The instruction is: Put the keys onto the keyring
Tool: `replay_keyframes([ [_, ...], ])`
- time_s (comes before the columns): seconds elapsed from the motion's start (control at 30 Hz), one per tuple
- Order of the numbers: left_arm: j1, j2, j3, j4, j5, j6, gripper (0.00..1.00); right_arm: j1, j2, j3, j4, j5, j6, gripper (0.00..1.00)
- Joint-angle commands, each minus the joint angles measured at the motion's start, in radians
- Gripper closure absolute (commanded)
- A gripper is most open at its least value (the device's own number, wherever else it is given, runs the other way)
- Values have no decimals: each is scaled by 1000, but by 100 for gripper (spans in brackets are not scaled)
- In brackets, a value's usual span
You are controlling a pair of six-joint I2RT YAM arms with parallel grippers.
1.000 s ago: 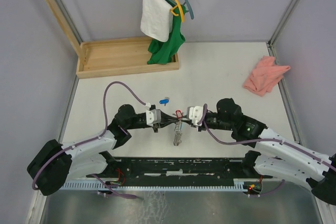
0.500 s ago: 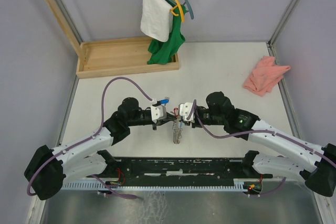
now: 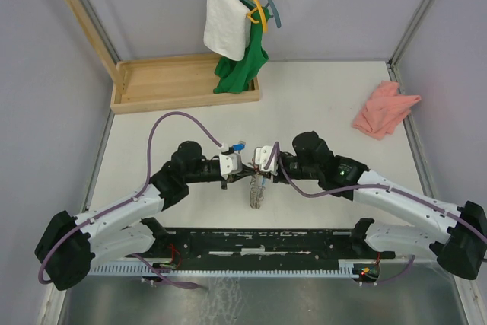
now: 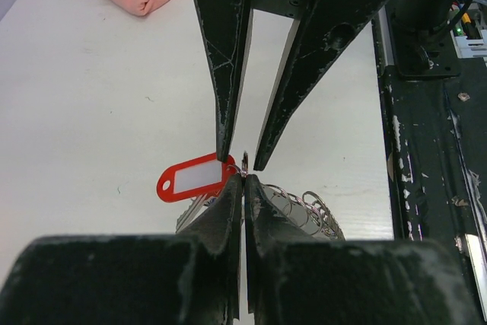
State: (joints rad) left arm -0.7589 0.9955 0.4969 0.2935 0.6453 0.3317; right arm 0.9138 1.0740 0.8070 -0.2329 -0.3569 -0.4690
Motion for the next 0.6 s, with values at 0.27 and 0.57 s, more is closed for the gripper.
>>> replay_keyframes([
  [0.27, -10, -19, 43, 5, -4, 51, 97, -3, -8, 55, 40, -1, 17, 99],
  [0.57, 1, -97, -96, 163, -79, -35, 73, -49, -105, -81, 241, -49, 77, 99],
])
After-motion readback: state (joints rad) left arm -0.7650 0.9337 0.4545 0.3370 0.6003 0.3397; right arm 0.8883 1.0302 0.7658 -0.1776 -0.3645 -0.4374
